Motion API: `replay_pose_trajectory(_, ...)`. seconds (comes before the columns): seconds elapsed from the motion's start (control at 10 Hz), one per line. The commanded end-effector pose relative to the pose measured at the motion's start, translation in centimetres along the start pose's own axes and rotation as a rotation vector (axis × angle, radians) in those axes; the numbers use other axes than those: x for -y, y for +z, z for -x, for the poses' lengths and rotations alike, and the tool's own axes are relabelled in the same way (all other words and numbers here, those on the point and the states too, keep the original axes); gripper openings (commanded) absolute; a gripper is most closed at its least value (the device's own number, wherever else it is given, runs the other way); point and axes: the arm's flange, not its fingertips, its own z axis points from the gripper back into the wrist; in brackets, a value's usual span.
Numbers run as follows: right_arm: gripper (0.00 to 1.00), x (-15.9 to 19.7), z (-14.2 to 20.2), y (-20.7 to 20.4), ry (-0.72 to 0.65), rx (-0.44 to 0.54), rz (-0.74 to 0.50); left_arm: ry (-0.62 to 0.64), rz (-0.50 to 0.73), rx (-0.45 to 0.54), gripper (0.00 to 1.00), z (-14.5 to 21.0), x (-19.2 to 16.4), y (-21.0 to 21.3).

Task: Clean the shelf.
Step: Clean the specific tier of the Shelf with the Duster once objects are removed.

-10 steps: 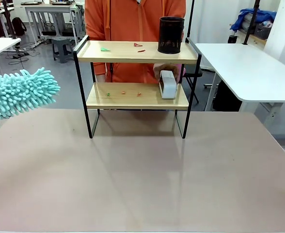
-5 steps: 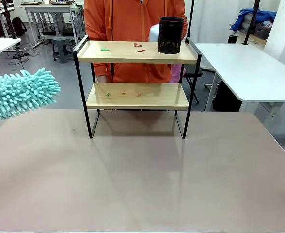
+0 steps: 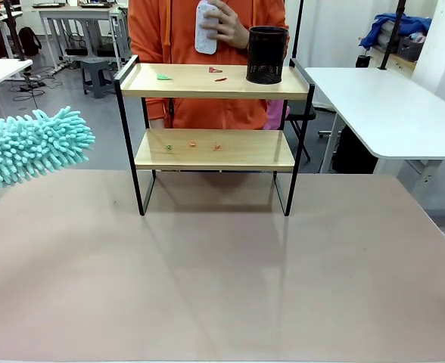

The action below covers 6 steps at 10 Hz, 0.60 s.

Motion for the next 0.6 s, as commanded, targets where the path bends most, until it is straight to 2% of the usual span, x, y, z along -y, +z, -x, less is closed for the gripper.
replay_pose_trajectory(0.0, 1.00, 0.0, 0.0, 0.2, 0.027, -0.007, 0.001, 0.010, 0.009, 0.019, 0.00, -0.3, 0.4, -0.2)
replay_pose_trajectory(0.1, 1.00, 0.0, 0.0, 0.2, 0.027, -0.007, 0.001, 0.010, 0.009, 0.019, 0.00, -0.3, 0.4, -0.2)
replay_pose_trajectory(0.2, 1.00, 0.0, 0.0, 0.2, 0.027, -0.007, 0.001, 0.000, 0.000, 0.000, 0.12, 0.0, 0.0, 0.0)
replay_pose_trajectory(0.3, 1.00, 0.0, 0.0, 0.2, 0.027, -0.007, 0.001, -0.068, -0.010, -0.099, 0.12, -0.3, 1.4, -1.1)
replay_pose_trajectory(0.5, 1.00, 0.0, 0.0, 0.2, 0.027, -0.007, 0.001, -0.171, -0.025, -0.214, 0.12, -2.2, 5.1, -3.9)
